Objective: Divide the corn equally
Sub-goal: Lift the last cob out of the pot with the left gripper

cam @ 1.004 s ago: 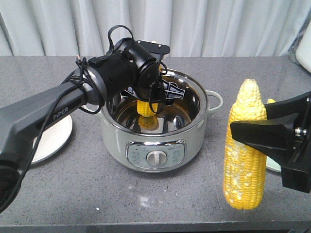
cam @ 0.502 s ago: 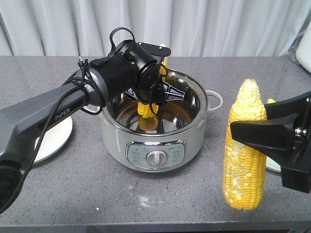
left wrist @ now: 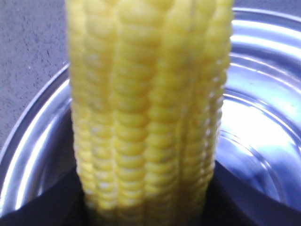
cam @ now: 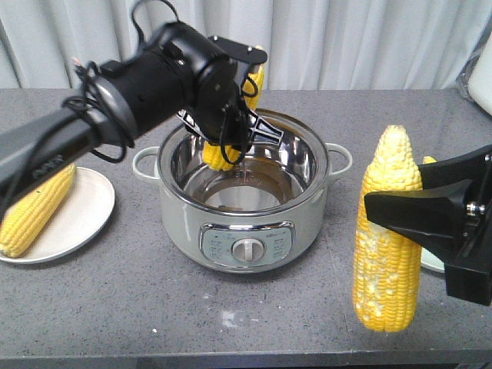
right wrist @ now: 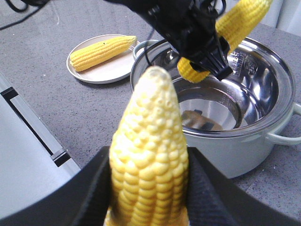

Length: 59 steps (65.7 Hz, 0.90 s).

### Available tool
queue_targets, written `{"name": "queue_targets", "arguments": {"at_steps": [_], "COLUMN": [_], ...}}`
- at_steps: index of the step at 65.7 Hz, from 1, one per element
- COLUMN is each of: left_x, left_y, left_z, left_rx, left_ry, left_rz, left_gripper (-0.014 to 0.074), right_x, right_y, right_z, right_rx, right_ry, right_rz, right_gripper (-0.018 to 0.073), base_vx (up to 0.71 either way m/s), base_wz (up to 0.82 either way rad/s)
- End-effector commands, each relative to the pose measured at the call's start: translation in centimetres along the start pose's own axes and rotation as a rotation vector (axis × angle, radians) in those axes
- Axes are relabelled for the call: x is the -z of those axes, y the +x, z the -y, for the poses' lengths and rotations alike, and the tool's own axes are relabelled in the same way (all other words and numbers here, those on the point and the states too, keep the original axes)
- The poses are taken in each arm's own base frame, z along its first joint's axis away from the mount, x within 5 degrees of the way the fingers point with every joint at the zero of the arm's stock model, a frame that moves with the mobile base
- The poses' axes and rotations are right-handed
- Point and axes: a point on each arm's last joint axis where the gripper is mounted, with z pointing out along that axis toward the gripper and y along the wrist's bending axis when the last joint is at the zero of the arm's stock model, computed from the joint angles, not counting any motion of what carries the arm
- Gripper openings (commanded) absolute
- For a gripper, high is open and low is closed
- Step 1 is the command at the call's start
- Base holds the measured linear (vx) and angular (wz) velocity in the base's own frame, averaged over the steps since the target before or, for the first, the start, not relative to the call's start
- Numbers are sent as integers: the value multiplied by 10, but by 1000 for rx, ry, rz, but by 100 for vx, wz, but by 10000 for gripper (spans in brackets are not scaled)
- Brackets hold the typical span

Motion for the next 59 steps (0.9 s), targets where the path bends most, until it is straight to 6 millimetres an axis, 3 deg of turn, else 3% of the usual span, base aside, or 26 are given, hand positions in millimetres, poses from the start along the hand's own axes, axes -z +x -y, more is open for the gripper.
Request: {"name": "queue_targets", "arguments": {"at_steps": [1,21,31,59], "left_x": [60,118,140,173], "left_y": [-17,-16,-4,81], "left_z": [-13,-50,-63,-74], "left_rx": [-17,-26,1,12], "left_ry": [56,224,255,252], "left_rz": [145,188,291,425], "left_gripper": [287,287,287,287], "right_x": [7,7,7,7], "right_y": [-12,-12,-12,-12], "right_z": [-2,-2,-2,-2], "right_rx": [4,4,4,4], "right_ry": [19,19,19,19], "right_rz": [83,83,83,83], "right_gripper": [228,228,228,228], "base_vx": [0,0,0,0], "base_wz": [0,0,0,0]}}
